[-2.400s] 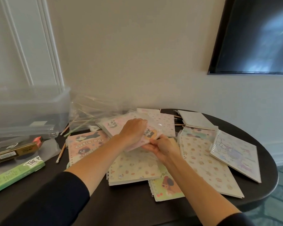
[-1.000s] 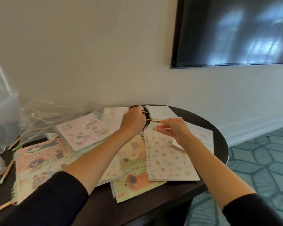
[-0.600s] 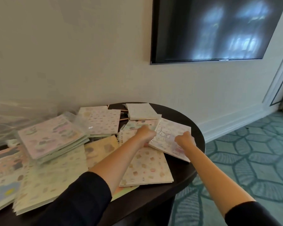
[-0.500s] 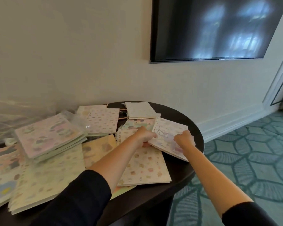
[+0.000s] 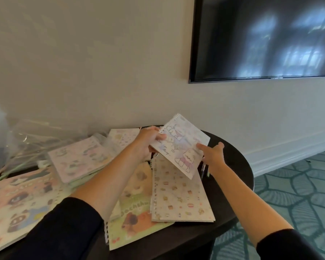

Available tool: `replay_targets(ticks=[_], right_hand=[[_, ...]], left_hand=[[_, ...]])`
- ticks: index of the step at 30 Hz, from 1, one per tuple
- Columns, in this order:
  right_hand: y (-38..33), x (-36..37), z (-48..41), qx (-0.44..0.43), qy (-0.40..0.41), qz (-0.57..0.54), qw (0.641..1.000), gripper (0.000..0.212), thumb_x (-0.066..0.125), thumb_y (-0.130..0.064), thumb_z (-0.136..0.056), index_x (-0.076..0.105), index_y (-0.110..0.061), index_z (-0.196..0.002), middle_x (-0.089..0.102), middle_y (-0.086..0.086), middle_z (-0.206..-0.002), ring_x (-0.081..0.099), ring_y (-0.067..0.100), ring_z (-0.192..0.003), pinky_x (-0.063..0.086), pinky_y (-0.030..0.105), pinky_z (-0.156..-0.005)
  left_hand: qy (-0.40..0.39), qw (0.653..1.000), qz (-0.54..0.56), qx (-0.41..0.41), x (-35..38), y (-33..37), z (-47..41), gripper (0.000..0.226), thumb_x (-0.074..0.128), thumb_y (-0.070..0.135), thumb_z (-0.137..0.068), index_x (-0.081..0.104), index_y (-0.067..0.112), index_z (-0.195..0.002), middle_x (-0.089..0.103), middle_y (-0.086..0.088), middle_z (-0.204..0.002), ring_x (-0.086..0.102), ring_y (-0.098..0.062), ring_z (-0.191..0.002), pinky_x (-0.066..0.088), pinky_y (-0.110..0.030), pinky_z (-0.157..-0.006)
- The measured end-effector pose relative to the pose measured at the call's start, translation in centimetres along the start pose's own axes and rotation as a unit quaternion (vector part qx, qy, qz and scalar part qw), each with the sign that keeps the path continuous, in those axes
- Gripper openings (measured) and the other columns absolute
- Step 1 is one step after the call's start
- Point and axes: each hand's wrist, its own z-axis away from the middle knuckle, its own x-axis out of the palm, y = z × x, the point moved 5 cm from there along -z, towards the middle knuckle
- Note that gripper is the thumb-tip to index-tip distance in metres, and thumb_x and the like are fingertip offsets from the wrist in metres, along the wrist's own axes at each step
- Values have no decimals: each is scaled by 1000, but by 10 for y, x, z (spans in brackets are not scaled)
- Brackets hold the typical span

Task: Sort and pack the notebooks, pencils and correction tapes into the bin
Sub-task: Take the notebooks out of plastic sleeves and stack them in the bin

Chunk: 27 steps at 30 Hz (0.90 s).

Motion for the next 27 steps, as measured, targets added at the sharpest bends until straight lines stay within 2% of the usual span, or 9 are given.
replay_targets(ticks=[2, 4, 7, 11, 14, 17, 19, 24, 27], right_hand=[[-13, 19, 9, 25, -37, -62, 997, 88, 73, -17, -78, 15, -15, -144, 45, 15, -130, 53, 29, -110, 53, 36, -76], [-22, 34, 18, 47, -68, -96, 992, 63, 72, -13, -79, 35, -7, -130, 57, 13, -107, 61, 23, -89, 52, 30, -64], [-29, 67, 34, 60, -113, -127, 984, 25, 66, -2, -82, 50, 1, -102, 61, 11, -80, 63, 19, -69, 52, 30, -66], [-36, 114, 59, 56, -142, -176, 973, 40, 54, 11, -86, 43, 10, -124, 57, 23, -112, 62, 28, -86, 51, 34, -72], [-36, 136, 70, 43, -131, -168, 976, 18, 49, 11, -88, 50, 6, -105, 56, 24, -117, 62, 28, -94, 54, 30, -69], [-39, 144, 77, 34, -133, -171, 976, 13, 50, 13, -84, 50, 0, -82, 57, 17, -92, 61, 24, -75, 52, 25, -47], [-39, 142, 76, 45, -140, -194, 970, 14, 49, 13, -81, 49, -1, -76, 58, 14, -79, 62, 26, -75, 51, 28, -46], [-39, 139, 90, 59, -299, -82, 949, 10, 52, -7, -88, 55, -3, -96, 66, 15, -92, 65, 25, -74, 53, 29, -50], [-44, 139, 97, 46, -361, -29, 931, 7, 53, -5, -91, 56, -5, -97, 72, 12, -86, 70, 25, -69, 57, 33, -53]], left_hand=[[-11, 1000, 0, -1, -31, 13, 6, 28, 57, -7, -82, 53, 4, -107, 64, -17, -102, 65, -27, -81, 56, -36, -62], [-21, 1000, -4, -7, -59, 24, 16, 14, 55, -6, -82, 55, 5, -92, 66, -15, -93, 66, -26, -78, 57, -33, -57], [46, 999, 19, -8, -105, 33, 27, 6, 54, -2, -84, 57, 3, -83, 63, -13, -84, 62, -23, -72, 57, -27, -52], [159, 978, 138, 8, -153, 27, 34, 8, 49, -2, -88, 53, 0, -81, 57, -17, -84, 57, -27, -74, 55, -32, -70], [212, 965, 153, 12, -173, 19, 43, 19, 53, 0, -86, 55, -2, -105, 59, -21, -107, 59, -32, -91, 52, -43, -80], [213, 974, 75, 0, -180, 13, 48, 27, 50, 0, -88, 52, -6, -114, 60, -23, -106, 61, -34, -83, 53, -45, -72], [215, 976, 27, -11, -188, 14, 51, 26, 49, -2, -89, 51, -7, -114, 61, -21, -100, 61, -32, -79, 53, -43, -69], [153, 988, -12, -21, -202, 22, 60, 13, 52, 2, -90, 56, 3, -102, 65, -14, -94, 64, -28, -79, 52, -39, -68], [98, 990, -98, 21, -196, 28, 60, 9, 53, 7, -91, 57, 15, -92, 68, -6, -90, 66, -21, -76, 53, -33, -62]])
